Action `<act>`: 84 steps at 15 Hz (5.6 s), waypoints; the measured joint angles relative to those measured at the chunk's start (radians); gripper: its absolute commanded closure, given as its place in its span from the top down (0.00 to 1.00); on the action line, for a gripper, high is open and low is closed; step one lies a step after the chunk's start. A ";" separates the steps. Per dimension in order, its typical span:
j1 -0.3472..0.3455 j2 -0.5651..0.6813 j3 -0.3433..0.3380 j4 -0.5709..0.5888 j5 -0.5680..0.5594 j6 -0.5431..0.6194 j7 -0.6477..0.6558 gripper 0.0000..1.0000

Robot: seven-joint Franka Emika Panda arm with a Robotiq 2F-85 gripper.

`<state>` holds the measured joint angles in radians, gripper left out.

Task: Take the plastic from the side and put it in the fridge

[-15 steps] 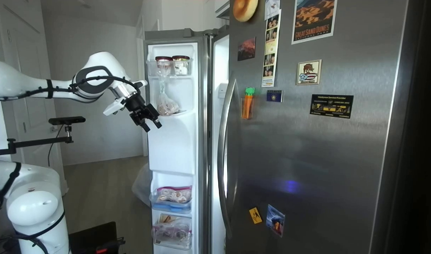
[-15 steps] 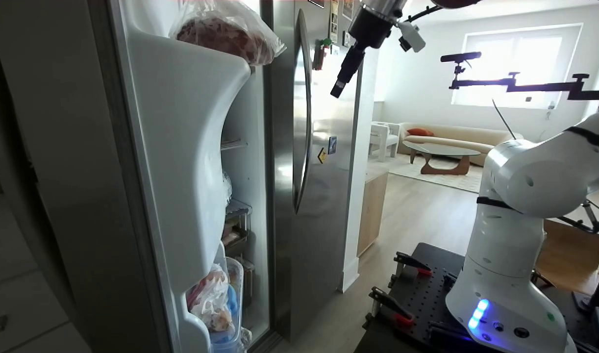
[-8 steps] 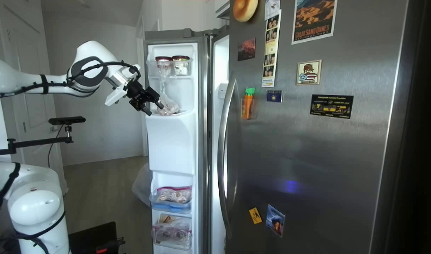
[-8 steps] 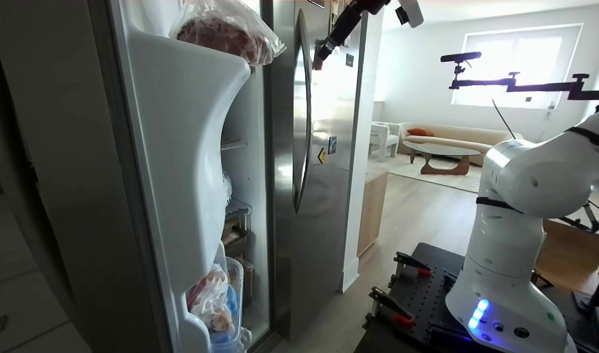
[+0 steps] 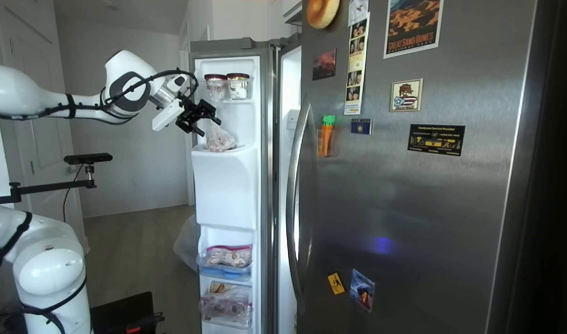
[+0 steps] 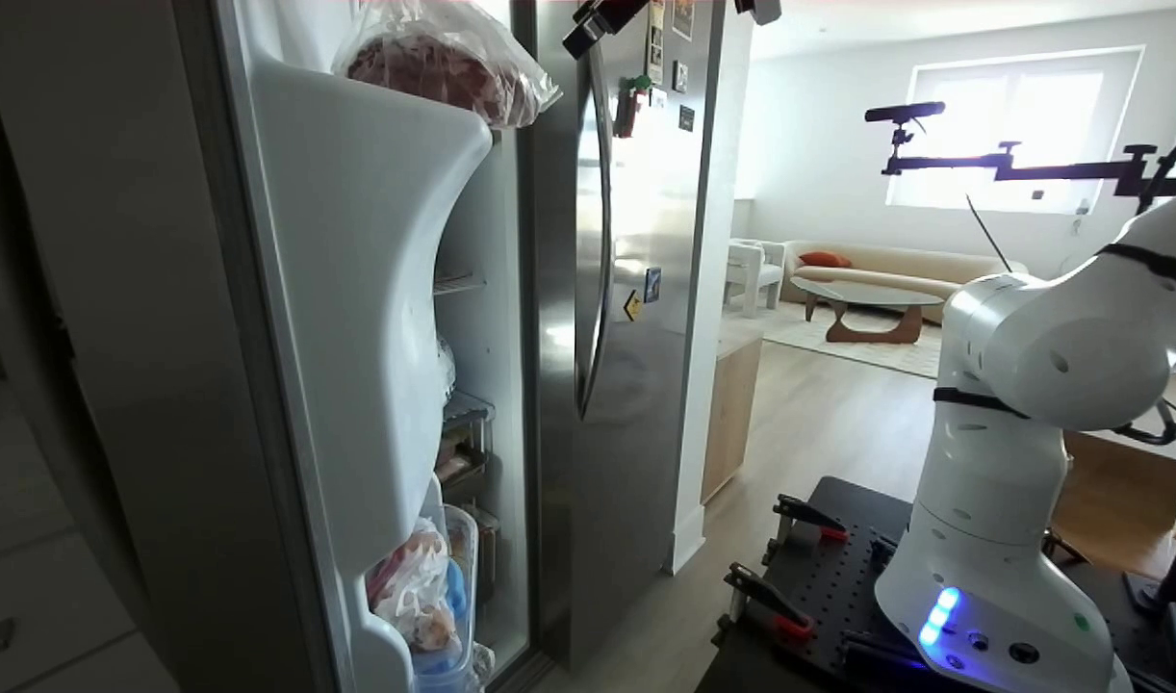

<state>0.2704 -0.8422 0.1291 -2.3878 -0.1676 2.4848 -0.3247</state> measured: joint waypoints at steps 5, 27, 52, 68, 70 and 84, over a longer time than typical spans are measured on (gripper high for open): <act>0.104 0.101 -0.025 0.114 0.048 -0.002 -0.058 1.00; 0.204 0.520 -0.136 0.499 0.429 -0.209 -0.450 0.58; 0.033 0.492 -0.012 0.586 0.288 -0.215 -0.138 0.00; -0.133 0.414 -0.040 0.586 0.047 -0.137 0.002 0.00; -0.160 0.425 -0.046 0.586 0.009 -0.093 0.009 0.00; -0.374 0.679 -0.009 0.663 -0.479 0.363 0.404 0.00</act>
<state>-0.1032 -0.1629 0.1197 -1.7245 -0.6471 2.8482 0.0794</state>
